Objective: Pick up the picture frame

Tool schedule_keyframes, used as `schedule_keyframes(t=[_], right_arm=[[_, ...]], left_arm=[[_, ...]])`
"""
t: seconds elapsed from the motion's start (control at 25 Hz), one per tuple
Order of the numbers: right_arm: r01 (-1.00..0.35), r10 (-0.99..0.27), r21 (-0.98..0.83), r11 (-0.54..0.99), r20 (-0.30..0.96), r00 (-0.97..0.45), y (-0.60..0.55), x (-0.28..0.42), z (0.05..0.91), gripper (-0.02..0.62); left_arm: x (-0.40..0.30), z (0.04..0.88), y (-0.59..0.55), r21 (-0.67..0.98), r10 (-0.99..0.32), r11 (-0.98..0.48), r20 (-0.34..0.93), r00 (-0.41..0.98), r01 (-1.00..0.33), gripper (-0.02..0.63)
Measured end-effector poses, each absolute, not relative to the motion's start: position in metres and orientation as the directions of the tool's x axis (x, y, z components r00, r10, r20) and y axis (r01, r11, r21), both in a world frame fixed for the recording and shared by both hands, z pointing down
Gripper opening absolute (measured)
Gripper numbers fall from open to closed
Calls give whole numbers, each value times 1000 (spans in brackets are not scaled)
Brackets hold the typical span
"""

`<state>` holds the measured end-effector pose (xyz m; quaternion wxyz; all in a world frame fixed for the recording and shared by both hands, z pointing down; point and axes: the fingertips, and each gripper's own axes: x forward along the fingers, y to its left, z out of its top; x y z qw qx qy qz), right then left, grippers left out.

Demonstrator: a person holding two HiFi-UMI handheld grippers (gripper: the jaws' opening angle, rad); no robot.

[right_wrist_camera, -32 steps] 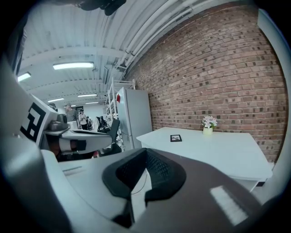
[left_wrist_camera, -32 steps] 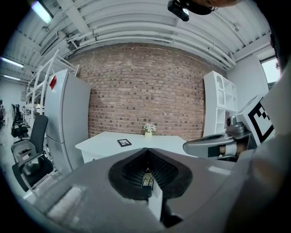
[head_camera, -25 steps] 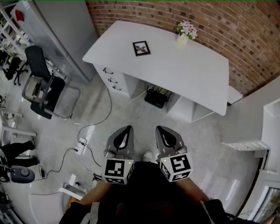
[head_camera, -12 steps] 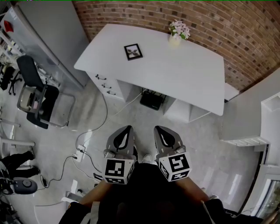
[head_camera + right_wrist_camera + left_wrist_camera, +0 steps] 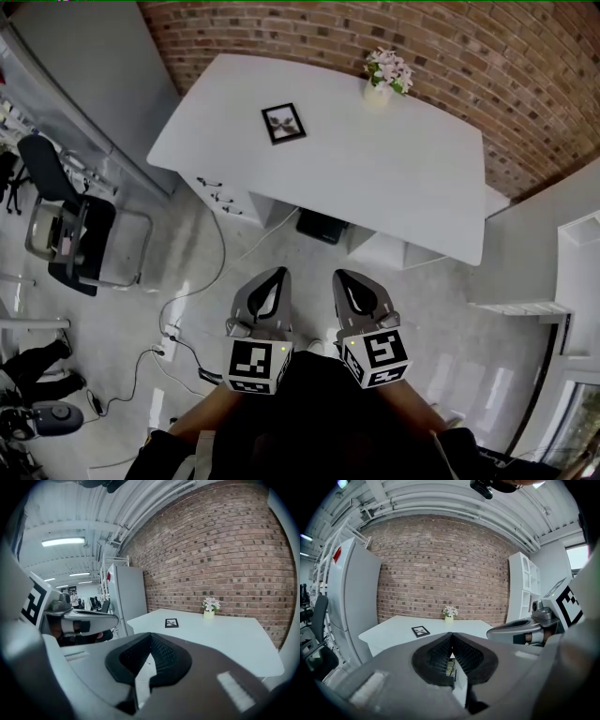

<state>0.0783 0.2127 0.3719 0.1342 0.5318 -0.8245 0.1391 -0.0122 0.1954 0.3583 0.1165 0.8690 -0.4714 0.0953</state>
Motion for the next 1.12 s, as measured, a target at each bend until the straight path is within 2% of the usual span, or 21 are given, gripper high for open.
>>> schedule_keyframes(t=[1.12], right_arm=[[-931, -844, -39, 363, 408, -347, 80, 24, 371, 2]], left_arm=[[-71, 363, 63, 170, -784, -540, 253, 567, -824, -3]])
